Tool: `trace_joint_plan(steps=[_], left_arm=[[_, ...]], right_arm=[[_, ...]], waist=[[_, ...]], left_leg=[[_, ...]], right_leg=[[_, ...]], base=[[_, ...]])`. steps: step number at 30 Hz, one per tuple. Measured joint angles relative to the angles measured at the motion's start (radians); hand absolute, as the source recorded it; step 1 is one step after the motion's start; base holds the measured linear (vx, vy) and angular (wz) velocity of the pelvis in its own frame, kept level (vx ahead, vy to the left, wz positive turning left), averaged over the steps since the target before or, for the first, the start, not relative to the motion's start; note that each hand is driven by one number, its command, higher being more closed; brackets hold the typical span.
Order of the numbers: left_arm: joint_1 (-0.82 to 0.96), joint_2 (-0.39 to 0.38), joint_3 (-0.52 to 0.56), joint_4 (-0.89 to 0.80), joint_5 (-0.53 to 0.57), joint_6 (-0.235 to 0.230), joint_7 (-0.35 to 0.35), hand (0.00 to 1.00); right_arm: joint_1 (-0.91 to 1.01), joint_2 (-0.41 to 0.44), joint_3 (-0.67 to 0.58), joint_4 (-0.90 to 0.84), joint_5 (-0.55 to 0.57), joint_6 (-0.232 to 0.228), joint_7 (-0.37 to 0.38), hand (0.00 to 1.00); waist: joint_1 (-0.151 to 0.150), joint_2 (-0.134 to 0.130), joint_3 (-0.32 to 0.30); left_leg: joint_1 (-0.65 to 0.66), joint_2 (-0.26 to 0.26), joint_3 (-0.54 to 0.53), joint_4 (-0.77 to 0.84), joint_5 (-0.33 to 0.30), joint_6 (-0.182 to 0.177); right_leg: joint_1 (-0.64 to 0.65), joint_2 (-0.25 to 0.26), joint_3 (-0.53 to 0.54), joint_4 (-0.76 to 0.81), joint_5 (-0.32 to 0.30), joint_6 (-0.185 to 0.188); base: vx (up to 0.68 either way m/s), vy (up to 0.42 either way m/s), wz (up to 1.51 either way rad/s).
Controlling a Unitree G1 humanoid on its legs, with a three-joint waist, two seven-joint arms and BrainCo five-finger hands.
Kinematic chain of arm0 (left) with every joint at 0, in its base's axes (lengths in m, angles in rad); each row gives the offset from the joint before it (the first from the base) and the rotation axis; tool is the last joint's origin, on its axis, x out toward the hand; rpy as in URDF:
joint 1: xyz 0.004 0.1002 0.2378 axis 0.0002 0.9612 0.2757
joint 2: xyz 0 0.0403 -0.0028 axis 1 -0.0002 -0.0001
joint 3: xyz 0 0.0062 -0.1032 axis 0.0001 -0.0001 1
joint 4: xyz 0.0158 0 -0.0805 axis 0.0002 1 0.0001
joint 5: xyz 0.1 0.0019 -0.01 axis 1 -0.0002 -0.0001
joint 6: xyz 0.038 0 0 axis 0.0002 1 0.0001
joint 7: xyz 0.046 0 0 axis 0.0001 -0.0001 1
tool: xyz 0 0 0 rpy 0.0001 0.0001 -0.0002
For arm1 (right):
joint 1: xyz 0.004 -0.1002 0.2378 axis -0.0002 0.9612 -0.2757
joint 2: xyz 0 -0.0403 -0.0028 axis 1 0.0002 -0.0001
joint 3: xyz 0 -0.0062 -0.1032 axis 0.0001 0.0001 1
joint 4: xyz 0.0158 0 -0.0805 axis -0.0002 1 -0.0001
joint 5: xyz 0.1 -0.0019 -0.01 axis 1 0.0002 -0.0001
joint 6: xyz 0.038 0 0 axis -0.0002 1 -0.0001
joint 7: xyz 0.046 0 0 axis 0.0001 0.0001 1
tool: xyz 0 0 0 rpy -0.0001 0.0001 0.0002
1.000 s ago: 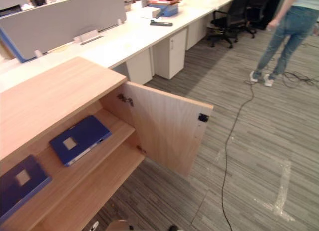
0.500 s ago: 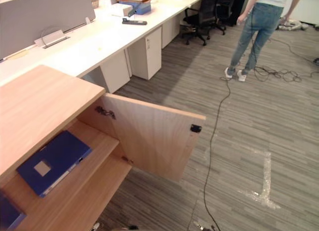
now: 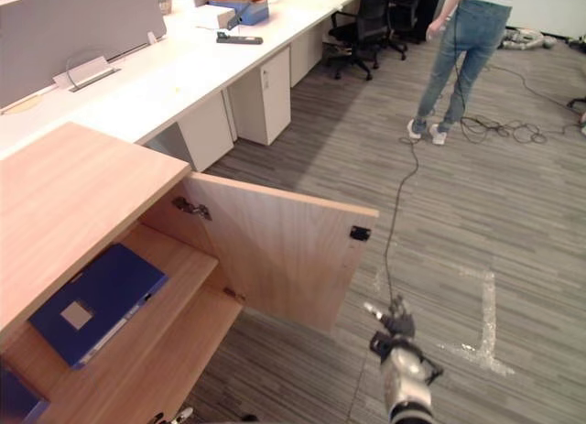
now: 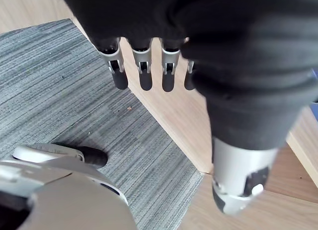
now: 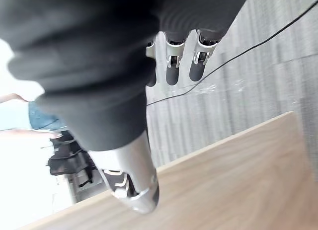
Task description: Walk over to the cabinet, pick up the folder, carry it to the office cabinet, place the folder inside the office cabinet, then close the office cabinet door
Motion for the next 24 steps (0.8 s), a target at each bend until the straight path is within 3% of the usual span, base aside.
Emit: trace_joint_plan(steps=[12, 24], left_arm=[[0.018, 0.008, -0.023, -0.015, 0.004, 0.002, -0.002, 0.00], [0.045, -0.007, -0.008, -0.022, -0.023, 0.009, 0.000, 0.00]], right_arm=[[-0.250, -0.147, 0.108, -0.003, 0.031, -0.017, -0.001, 0.00], [-0.351, -0.202, 0.228, -0.142, 0.143, -0.052, 0.003, 0.00]], waist=[[0.002, 0.008, 0.035], [-0.004, 0.022, 0.047]], left_leg=[[-0.003, -0.030, -0.034, 0.001, 0.012, 0.018], [-0.003, -0.030, -0.076, 0.009, 0.012, 0.019]], right_leg=[[0.008, -0.024, -0.009, -0.022, 0.019, 0.012], [0.037, -0.020, -0.046, -0.038, 0.021, 0.009]], base=[[-0.03, 0.034, 0.03], [0.01, -0.008, 0.08]])
